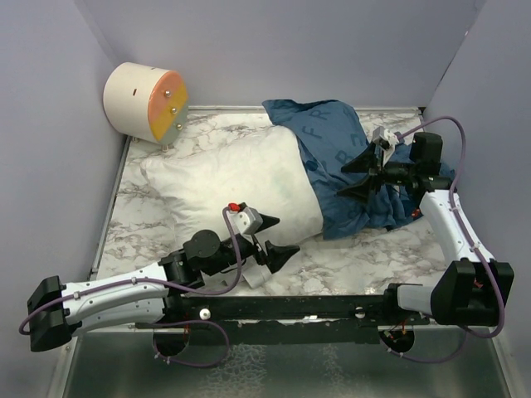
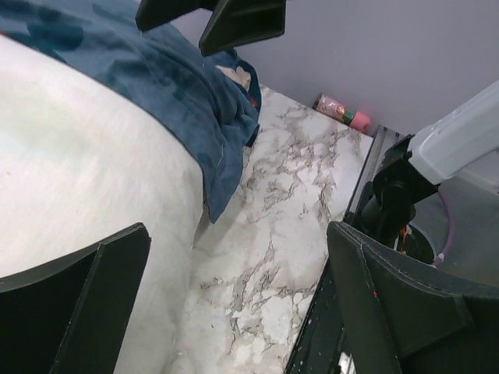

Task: Put the pillow into the pillowcase
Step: Stuff the pillow into the pillowcase.

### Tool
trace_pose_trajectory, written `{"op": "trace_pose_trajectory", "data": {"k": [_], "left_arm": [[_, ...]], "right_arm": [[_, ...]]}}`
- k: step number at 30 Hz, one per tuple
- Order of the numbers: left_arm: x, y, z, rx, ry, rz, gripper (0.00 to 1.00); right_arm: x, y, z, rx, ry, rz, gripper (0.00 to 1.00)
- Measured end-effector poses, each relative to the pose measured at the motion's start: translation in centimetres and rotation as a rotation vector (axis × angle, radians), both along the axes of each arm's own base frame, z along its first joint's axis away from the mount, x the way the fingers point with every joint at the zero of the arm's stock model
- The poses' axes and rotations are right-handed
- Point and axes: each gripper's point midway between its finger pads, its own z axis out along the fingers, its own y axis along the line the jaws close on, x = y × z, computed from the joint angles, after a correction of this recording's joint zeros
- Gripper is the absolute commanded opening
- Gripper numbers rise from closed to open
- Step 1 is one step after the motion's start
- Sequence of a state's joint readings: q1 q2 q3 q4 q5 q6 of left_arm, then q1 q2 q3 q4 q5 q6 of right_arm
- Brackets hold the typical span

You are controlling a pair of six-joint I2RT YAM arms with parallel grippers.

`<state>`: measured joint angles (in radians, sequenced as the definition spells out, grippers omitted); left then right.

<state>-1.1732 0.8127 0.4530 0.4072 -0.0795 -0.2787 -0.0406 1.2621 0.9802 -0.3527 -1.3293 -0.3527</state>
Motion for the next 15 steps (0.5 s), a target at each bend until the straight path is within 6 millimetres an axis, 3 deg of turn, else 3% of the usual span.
{"op": "trace_pose_trajectory", "data": {"k": [6,15], "left_arm": [[0.2,0.0,1.9,-0.008,-0.055,-0.001,0.96],[1.2,-1.8,-0.3,0.207,-0.093,-0.022,0.94]], "right_arm": [[0.2,-0.5,0.0,0.002,0.0,-0.015,0.89],[0.4,-1.1,0.1,0.009,0.007,-0.03,0.89]]}}
